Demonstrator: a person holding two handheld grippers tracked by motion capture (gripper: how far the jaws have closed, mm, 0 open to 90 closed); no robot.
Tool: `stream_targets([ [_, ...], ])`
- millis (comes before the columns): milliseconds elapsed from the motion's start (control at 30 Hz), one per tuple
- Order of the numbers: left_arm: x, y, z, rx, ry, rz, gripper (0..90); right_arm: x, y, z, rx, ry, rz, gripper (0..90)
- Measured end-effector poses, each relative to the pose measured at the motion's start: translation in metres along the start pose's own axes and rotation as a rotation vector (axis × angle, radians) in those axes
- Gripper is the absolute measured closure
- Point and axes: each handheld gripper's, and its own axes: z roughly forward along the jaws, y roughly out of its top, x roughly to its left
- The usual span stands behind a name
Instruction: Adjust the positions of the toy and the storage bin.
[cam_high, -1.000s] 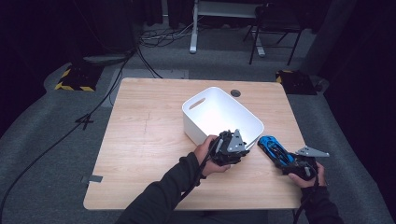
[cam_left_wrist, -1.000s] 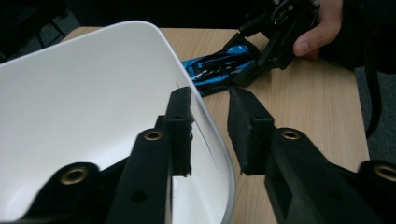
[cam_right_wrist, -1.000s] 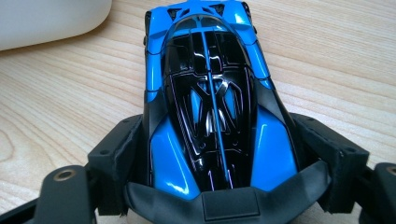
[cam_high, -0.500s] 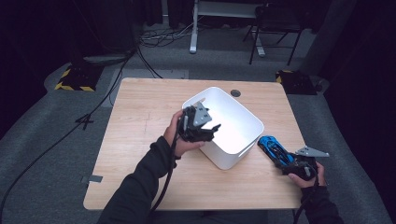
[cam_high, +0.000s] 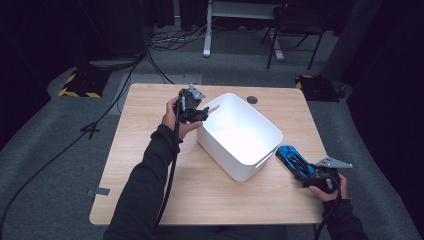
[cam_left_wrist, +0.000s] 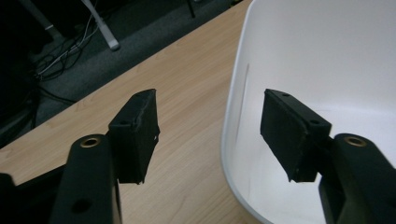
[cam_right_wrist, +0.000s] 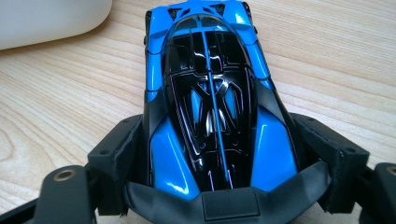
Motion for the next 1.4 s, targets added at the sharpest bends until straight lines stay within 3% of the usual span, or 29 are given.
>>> stream_targets([
  [67,0.004,-0.002,0.009,0.037,0.005,0.009,41.6,0.000,0.000,0.000,0.000,0.000,0.000,23.0],
  [133,0.008,-0.003,0.016,0.076,-0.042,-0.001,44.4,0.000,0.000,0.000,0.000,0.001,0.001,23.0],
  [167,0.009,-0.005,0.018,0.076,-0.087,-0.010,47.3,0.000,0.000,0.000,0.001,0.001,0.000,23.0],
  [233,0.011,-0.006,0.018,0.069,-0.121,-0.001,59.9,0.000,0.000,0.000,0.000,0.001,0.000,22.9],
  [367,0.009,-0.008,0.012,0.118,-0.111,0.040,78.4,-0.001,0.000,0.000,-0.001,0.002,-0.003,23.0],
  [600,0.019,-0.030,-0.014,0.116,-0.096,-0.021,79.3,0.000,0.000,0.000,0.002,0.002,-0.001,23.0],
  [733,0.020,-0.047,-0.035,0.099,-0.117,-0.049,74.9,0.000,0.000,0.000,0.001,0.002,-0.009,23.0],
  [800,0.019,-0.055,-0.045,0.087,-0.130,-0.043,71.4,0.000,0.000,0.000,0.004,-0.002,-0.009,23.0],
  [933,0.015,-0.066,-0.064,-0.002,-0.138,-0.042,49.5,0.000,0.000,0.000,0.005,-0.003,-0.011,23.0],
  [1033,0.010,-0.073,-0.079,-0.089,-0.168,-0.013,33.0,0.000,0.000,0.000,0.005,-0.004,-0.012,22.9],
  [1133,0.007,-0.082,-0.093,-0.148,-0.179,0.016,23.3,0.000,0.000,0.000,0.005,-0.004,-0.014,22.9],
  [1267,0.010,-0.100,-0.102,-0.208,-0.198,-0.004,18.8,0.000,0.000,0.000,0.005,-0.004,-0.014,22.9],
  [1400,0.019,-0.117,-0.101,-0.222,-0.229,-0.026,16.9,0.000,0.000,0.000,0.005,-0.005,-0.015,22.9],
])
